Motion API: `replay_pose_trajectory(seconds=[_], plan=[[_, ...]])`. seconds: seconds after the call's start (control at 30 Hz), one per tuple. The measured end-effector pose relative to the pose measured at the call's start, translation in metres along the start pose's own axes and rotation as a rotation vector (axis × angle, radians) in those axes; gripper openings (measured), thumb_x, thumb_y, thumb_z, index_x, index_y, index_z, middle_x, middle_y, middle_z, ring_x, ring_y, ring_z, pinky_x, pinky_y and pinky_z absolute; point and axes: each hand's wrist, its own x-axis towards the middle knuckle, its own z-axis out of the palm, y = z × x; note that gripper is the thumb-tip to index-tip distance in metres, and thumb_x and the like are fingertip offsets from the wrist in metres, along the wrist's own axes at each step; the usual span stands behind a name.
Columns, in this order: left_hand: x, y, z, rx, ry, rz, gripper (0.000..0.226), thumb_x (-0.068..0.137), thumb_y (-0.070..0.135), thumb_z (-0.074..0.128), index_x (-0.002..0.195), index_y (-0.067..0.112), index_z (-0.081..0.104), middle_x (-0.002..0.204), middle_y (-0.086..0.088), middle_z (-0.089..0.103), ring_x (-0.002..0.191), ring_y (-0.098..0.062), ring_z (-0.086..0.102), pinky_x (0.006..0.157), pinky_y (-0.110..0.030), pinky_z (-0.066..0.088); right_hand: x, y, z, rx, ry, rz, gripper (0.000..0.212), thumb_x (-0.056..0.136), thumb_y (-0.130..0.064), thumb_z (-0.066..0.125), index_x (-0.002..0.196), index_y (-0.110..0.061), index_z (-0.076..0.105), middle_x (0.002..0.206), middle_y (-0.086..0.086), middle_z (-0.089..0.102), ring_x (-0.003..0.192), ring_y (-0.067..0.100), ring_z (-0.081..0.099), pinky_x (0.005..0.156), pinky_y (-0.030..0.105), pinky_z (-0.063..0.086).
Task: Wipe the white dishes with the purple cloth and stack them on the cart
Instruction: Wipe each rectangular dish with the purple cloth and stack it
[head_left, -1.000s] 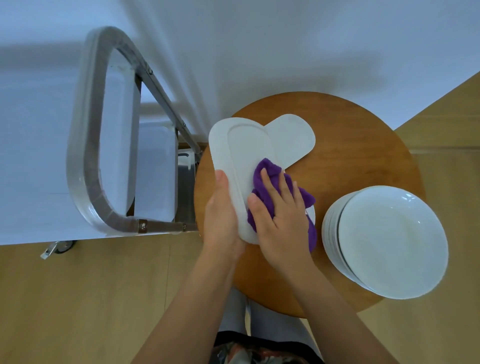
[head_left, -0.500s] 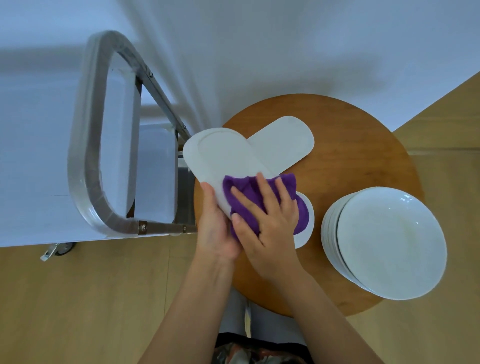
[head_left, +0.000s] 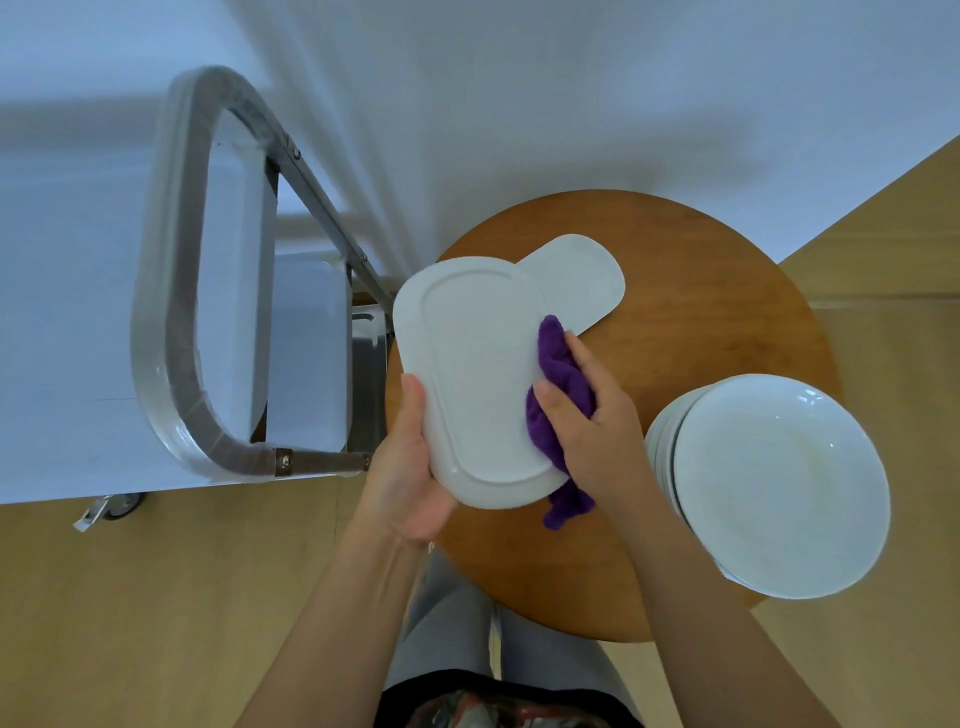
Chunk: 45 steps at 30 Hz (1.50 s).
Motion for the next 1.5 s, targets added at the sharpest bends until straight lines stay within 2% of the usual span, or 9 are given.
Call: replay_pose_trajectory(seconds=[0.27, 0.47, 0.6, 0.77, 1.07, 1.2, 1.33, 1.4, 1.5], plan=[[-0.002, 0.009, -0.017, 0.038, 0.009, -0.108, 0.056, 0.085, 0.048, 0.05, 0.133, 0.019, 0.053, 0.128, -0.011, 0.062, 0.116, -0.029, 0.06, 0.085, -0.042, 0.055, 0.013, -0.008, -0.008, 0.487, 0.061, 0.388, 0.025, 0.081, -0.031, 0.071, 0.102, -0.018, 0.067, 0.089, -0.001, 0.074, 0.083, 0.022, 0.071, 0.072, 0.039, 0.058], [-0.001, 0.016, -0.012, 0.171, 0.036, -0.095, 0.055, 0.081, 0.051, 0.052, 0.126, 0.02, 0.059, 0.121, -0.009, 0.066, 0.11, -0.027, 0.064, 0.081, -0.04, 0.057, 0.011, -0.008, -0.008, 0.316, 0.213, 0.288, 0.014, 0.088, -0.036, 0.061, 0.094, -0.023, 0.063, 0.086, -0.004, 0.07, 0.084, 0.018, 0.067, 0.072, 0.035, 0.056], [-0.001, 0.028, -0.005, 0.336, 0.018, -0.032, 0.055, 0.077, 0.055, 0.053, 0.12, 0.022, 0.061, 0.11, -0.007, 0.071, 0.1, -0.026, 0.069, 0.07, -0.035, 0.058, 0.017, -0.016, -0.014, 0.201, 0.209, 0.064, 0.03, 0.092, -0.036, 0.055, 0.121, -0.033, 0.049, 0.104, -0.014, 0.06, 0.098, 0.014, 0.06, 0.07, 0.023, 0.053], [0.002, 0.029, 0.014, 0.463, 0.015, 0.023, 0.039, 0.082, 0.057, 0.047, 0.099, 0.03, 0.071, 0.097, -0.005, 0.074, 0.089, -0.023, 0.072, 0.064, -0.029, 0.058, 0.019, -0.028, 0.01, -0.165, -0.053, -0.155, 0.049, 0.095, -0.04, 0.043, 0.14, -0.044, 0.024, 0.151, -0.017, 0.025, 0.141, 0.009, 0.019, 0.112, 0.045, 0.028], [0.016, 0.038, 0.013, 0.445, 0.258, 0.121, 0.038, 0.087, 0.06, 0.044, 0.103, 0.03, 0.061, 0.087, 0.003, 0.075, 0.081, -0.018, 0.072, 0.059, -0.032, 0.057, -0.037, -0.001, 0.034, -0.223, -0.265, -0.255, 0.043, 0.089, -0.042, 0.032, 0.121, -0.061, 0.01, 0.133, -0.046, 0.003, 0.136, -0.014, 0.003, 0.117, 0.027, 0.008], [0.018, 0.041, 0.015, 0.279, 0.295, 0.157, 0.03, 0.092, 0.052, 0.045, 0.099, 0.029, 0.063, 0.09, 0.005, 0.075, 0.082, -0.015, 0.072, 0.062, -0.032, 0.057, -0.049, 0.008, 0.02, 0.017, -0.162, -0.104, 0.035, 0.084, -0.035, 0.046, 0.115, -0.049, 0.042, 0.124, -0.035, 0.043, 0.118, -0.011, 0.041, 0.093, 0.012, 0.041], [0.012, 0.034, 0.03, 0.757, 0.417, 0.271, 0.031, 0.094, 0.052, 0.041, 0.079, 0.03, 0.058, 0.081, 0.007, 0.067, 0.072, -0.005, 0.063, 0.051, -0.021, 0.048, -0.032, 0.002, 0.013, 0.402, 0.187, 0.255, 0.012, 0.094, -0.026, 0.048, 0.093, -0.034, 0.057, 0.077, -0.021, 0.067, 0.074, -0.002, 0.064, 0.052, 0.013, 0.049], [0.003, 0.021, 0.04, 0.987, 0.292, 0.385, 0.034, 0.096, 0.046, 0.04, 0.071, 0.029, 0.053, 0.069, 0.01, 0.058, 0.061, 0.003, 0.058, 0.046, -0.015, 0.048, -0.021, -0.005, 0.01, 0.556, 0.146, 0.359, 0.017, 0.092, -0.043, 0.048, 0.103, -0.036, 0.057, 0.086, -0.013, 0.07, 0.081, 0.008, 0.067, 0.062, 0.025, 0.055], [-0.006, 0.001, 0.051, 1.282, 0.044, 0.467, 0.028, 0.098, 0.046, 0.037, 0.076, 0.043, 0.053, 0.075, 0.017, 0.061, 0.072, 0.001, 0.062, 0.063, -0.023, 0.056, -0.012, -0.019, 0.013, 0.581, -0.008, 0.256, 0.074, 0.06, -0.066, 0.065, 0.125, -0.034, 0.049, 0.111, -0.004, 0.064, 0.1, 0.019, 0.064, 0.079, 0.038, 0.057]])
